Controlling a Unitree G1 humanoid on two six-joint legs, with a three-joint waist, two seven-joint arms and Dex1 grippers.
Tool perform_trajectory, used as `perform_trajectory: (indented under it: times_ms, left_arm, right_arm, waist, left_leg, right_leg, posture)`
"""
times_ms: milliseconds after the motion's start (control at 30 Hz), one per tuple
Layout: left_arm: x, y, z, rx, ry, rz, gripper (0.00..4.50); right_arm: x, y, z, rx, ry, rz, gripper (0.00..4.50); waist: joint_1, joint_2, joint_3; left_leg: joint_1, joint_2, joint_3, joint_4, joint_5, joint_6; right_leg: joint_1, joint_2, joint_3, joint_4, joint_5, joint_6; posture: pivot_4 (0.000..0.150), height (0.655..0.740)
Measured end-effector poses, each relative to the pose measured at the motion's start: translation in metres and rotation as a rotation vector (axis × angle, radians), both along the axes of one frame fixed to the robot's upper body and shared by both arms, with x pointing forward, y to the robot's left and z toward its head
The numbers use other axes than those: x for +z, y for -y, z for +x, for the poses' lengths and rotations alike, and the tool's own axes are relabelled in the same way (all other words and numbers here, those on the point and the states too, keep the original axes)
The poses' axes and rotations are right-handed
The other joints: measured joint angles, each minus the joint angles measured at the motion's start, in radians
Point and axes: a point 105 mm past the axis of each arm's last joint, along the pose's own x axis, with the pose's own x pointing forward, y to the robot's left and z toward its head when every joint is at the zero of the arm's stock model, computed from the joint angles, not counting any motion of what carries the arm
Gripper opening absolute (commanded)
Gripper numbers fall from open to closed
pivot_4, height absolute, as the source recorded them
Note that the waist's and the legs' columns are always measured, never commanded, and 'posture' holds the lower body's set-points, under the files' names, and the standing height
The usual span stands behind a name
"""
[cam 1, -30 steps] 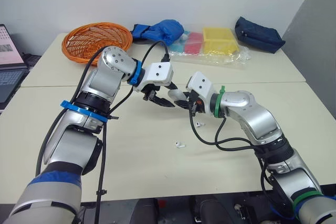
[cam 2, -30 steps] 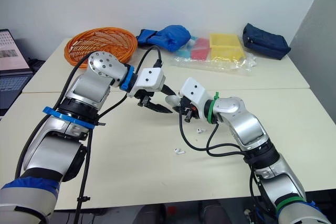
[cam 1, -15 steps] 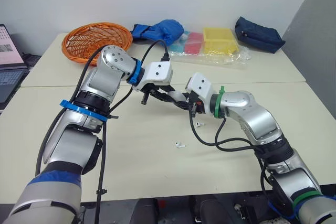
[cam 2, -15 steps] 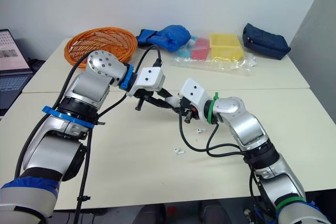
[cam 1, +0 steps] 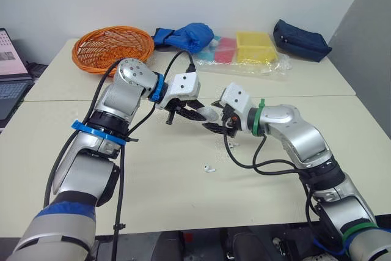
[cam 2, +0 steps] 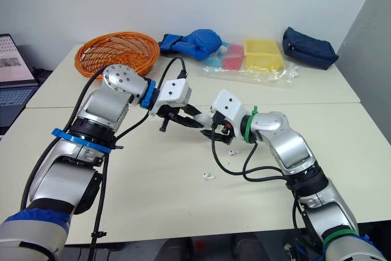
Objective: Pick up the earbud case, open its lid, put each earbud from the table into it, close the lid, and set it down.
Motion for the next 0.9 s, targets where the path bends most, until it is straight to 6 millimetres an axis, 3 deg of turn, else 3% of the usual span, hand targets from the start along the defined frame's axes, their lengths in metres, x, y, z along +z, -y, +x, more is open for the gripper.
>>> perform_trajectory:
  times_ms: [167,333,400,500,900]
  left_arm:
    - [-0.028,-0.014,-0.011,0.116,-0.237,-0.166,0.75]
    - [-0.012,-0.001,-0.024,0.142,-0.308,-0.367,0.75]
    - [-0.016,0.005,-0.03,0.163,-0.328,-0.397,0.75]
    - [-0.025,0.009,-0.036,0.186,-0.374,-0.404,0.75]
    - [-0.014,0.004,-0.038,0.208,-0.34,-0.391,0.75]
  right_arm:
    - [0.02,0.021,-0.018,0.007,-0.022,0.051,4.48]
    - [0.025,0.019,-0.026,0.047,-0.026,0.053,4.48]
    - [0.024,0.018,-0.026,0.051,-0.03,0.043,4.48]
    - [0.024,0.015,-0.028,0.064,-0.033,0.035,4.48]
    - [0.023,0.015,-0.018,0.051,-0.038,0.015,4.48]
  waist:
    - [-0.002,0.0,0.0]
    - [0.0,0.0,0.0]
    - [-0.001,0.0,0.0]
    - [-0.001,0.0,0.0]
    - [0.0,0.0,0.0]
  left_leg:
    - [0.0,0.001,-0.001,0.0,0.0,0.0]
    - [0.001,0.0,-0.003,0.002,0.0,0.0]
    - [0.002,0.0,-0.002,0.003,0.0,0.0]
    - [0.002,0.0,-0.002,0.003,0.0,0.0]
    - [0.002,0.0,-0.002,0.003,0.0,0.0]
  right_leg:
    - [0.0,0.0,-0.001,0.001,0.0,0.0]
    - [0.002,0.0,-0.003,0.001,-0.001,0.001]
    - [0.003,0.0,-0.001,0.001,-0.002,0.004]
    - [0.003,0.0,-0.001,0.001,-0.002,0.004]
    - [0.003,0.0,-0.001,0.001,-0.002,0.004]
  posture:
    - [0.15,0.74]
    - [0.15,0.74]
    - [0.15,0.74]
    - [0.15,0.74]
    - [0.15,0.74]
